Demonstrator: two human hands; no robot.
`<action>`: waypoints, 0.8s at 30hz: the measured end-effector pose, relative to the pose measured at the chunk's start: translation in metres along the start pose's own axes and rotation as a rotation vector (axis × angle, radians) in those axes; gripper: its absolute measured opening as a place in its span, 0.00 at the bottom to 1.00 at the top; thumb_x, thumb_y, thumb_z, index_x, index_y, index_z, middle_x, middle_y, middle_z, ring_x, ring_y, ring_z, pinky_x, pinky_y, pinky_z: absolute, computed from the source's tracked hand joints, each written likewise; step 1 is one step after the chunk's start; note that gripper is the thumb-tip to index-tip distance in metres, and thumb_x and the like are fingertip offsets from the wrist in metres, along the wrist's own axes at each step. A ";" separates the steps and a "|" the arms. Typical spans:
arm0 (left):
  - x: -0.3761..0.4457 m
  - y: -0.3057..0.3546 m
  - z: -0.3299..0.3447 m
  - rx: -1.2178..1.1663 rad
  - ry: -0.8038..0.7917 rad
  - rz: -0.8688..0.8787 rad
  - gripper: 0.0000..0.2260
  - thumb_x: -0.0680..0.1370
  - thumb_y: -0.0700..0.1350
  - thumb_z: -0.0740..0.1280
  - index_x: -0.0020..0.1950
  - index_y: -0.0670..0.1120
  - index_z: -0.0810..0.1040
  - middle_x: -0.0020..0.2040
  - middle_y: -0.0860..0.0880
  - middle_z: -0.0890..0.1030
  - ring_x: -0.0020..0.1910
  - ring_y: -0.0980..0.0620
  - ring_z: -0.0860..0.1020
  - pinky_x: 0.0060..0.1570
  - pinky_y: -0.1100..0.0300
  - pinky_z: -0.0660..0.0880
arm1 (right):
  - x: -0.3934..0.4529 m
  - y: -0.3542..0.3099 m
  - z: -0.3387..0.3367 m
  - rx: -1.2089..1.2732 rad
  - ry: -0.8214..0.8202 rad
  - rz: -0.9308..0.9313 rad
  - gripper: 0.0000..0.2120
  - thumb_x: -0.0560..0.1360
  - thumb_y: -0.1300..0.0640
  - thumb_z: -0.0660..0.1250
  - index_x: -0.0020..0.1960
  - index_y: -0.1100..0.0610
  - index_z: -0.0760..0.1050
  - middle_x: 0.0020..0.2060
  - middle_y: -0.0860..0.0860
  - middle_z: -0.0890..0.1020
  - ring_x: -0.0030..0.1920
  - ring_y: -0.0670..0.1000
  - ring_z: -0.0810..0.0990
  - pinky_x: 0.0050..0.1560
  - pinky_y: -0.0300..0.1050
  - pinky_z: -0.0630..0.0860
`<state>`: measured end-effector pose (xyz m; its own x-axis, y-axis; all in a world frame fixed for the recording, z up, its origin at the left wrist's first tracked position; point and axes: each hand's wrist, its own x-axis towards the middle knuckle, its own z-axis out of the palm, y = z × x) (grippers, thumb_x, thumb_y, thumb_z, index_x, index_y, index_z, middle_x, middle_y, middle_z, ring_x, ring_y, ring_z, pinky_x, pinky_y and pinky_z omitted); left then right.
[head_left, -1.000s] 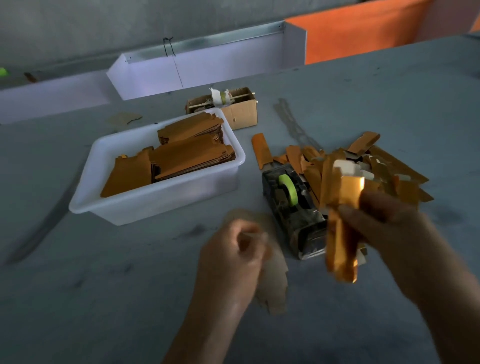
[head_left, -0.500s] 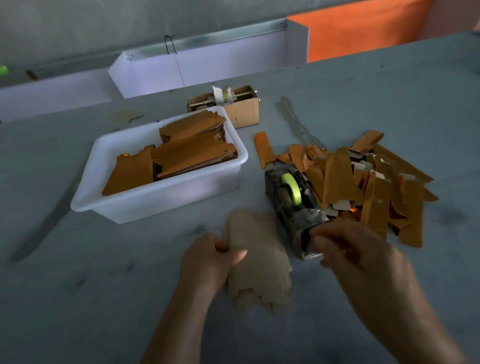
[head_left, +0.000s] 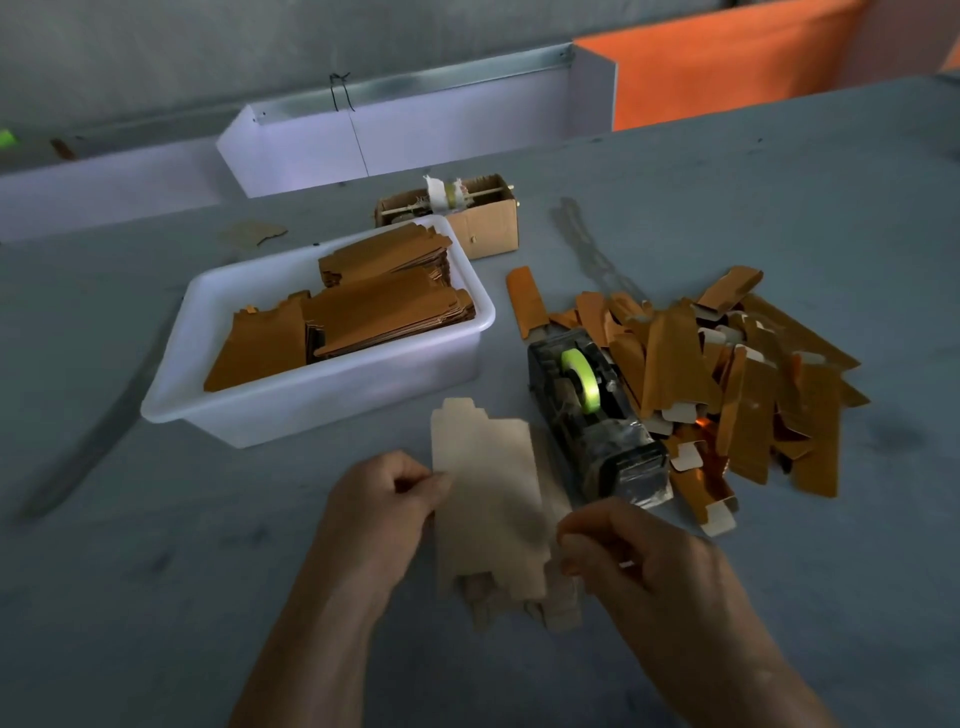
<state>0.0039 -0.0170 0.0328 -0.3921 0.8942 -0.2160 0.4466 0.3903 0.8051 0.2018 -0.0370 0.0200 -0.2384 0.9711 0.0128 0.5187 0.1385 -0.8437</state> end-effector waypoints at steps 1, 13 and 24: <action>-0.004 0.004 -0.003 -0.109 -0.048 -0.017 0.07 0.75 0.42 0.70 0.39 0.41 0.81 0.38 0.42 0.84 0.42 0.43 0.82 0.50 0.47 0.78 | 0.001 -0.001 0.000 0.029 0.014 0.029 0.03 0.75 0.51 0.65 0.47 0.42 0.74 0.40 0.41 0.81 0.44 0.34 0.78 0.43 0.26 0.74; -0.018 0.012 0.005 -0.423 -0.271 -0.026 0.12 0.72 0.48 0.70 0.47 0.39 0.81 0.46 0.39 0.84 0.45 0.43 0.82 0.55 0.43 0.77 | 0.012 0.005 0.018 0.508 0.093 0.328 0.07 0.70 0.54 0.71 0.48 0.51 0.78 0.37 0.48 0.84 0.40 0.46 0.82 0.41 0.42 0.79; -0.027 0.020 0.034 -0.362 -0.214 0.039 0.12 0.70 0.42 0.75 0.51 0.49 0.81 0.42 0.53 0.86 0.41 0.57 0.83 0.36 0.67 0.75 | 0.006 0.007 0.014 0.447 0.144 0.224 0.02 0.71 0.54 0.70 0.40 0.49 0.79 0.33 0.43 0.82 0.36 0.42 0.80 0.34 0.35 0.76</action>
<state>0.0507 -0.0255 0.0362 -0.1875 0.9469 -0.2610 0.1313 0.2875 0.9487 0.1927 -0.0329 0.0064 -0.0302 0.9886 -0.1474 0.1355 -0.1421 -0.9805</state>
